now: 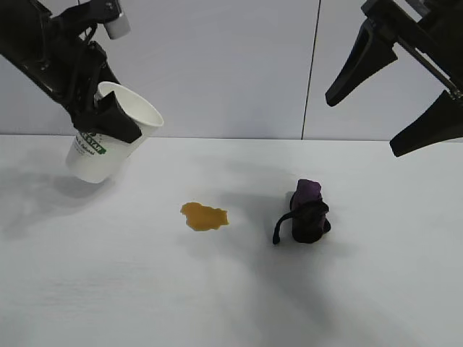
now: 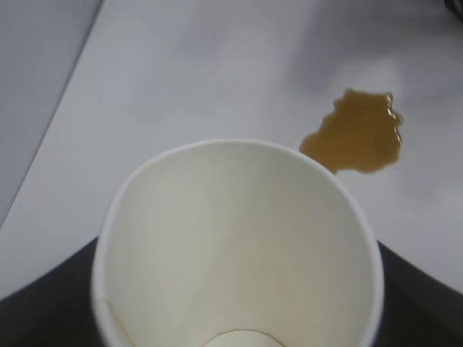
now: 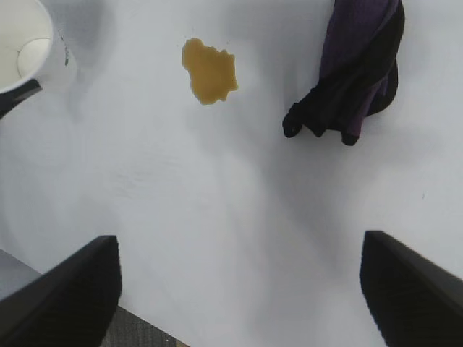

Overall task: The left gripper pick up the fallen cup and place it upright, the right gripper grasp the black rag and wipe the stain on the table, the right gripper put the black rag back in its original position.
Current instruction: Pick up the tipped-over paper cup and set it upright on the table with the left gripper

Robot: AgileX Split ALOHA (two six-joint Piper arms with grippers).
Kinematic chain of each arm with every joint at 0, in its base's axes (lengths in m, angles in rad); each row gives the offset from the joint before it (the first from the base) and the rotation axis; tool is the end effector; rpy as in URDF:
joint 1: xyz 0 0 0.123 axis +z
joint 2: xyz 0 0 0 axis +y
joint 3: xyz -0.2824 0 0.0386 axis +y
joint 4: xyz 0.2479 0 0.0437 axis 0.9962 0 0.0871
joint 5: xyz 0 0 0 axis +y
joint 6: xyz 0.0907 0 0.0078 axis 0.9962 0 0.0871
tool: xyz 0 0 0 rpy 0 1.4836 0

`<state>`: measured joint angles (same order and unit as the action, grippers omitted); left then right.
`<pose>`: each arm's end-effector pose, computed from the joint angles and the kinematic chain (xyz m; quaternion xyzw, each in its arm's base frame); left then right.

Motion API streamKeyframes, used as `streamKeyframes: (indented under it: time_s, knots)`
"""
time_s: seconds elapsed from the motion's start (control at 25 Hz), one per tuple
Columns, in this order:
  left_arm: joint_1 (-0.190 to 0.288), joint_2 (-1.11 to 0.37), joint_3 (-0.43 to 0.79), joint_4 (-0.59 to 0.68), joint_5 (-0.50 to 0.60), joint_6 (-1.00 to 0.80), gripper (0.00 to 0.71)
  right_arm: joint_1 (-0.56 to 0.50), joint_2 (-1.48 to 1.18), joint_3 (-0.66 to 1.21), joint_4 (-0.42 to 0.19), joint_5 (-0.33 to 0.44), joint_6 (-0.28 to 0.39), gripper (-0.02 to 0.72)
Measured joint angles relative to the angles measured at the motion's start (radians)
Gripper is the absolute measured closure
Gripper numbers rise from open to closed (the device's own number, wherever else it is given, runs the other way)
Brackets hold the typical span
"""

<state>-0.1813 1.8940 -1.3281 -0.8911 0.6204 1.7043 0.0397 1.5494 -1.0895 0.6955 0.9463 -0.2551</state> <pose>0.3952 -0.1144 0.2188 0.5441 0.7440 -0.0901 0.3772 0.3008 0.0594 0.2631 0.0242 0.9465 0.2849 0.1495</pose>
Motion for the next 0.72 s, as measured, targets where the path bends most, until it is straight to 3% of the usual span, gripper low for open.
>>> streamKeyframes:
  time_s: [0.24, 0.44, 0.72]
  knots:
    - [0.097, 0.000, 0.010, -0.300, 0.104, 0.199, 0.162, 0.000, 0.000, 0.000, 0.000, 0.000, 0.000, 0.081]
    - [0.168, 0.000, 0.074, -0.470, 0.203, 0.367, 0.162, 0.000, 0.000, 0.000, 0.000, -0.003, 0.000, 0.081]
    - [0.204, 0.000, 0.240, -0.656, 0.239, 0.625, 0.162, 0.000, 0.000, 0.000, 0.000, -0.004, 0.000, 0.081]
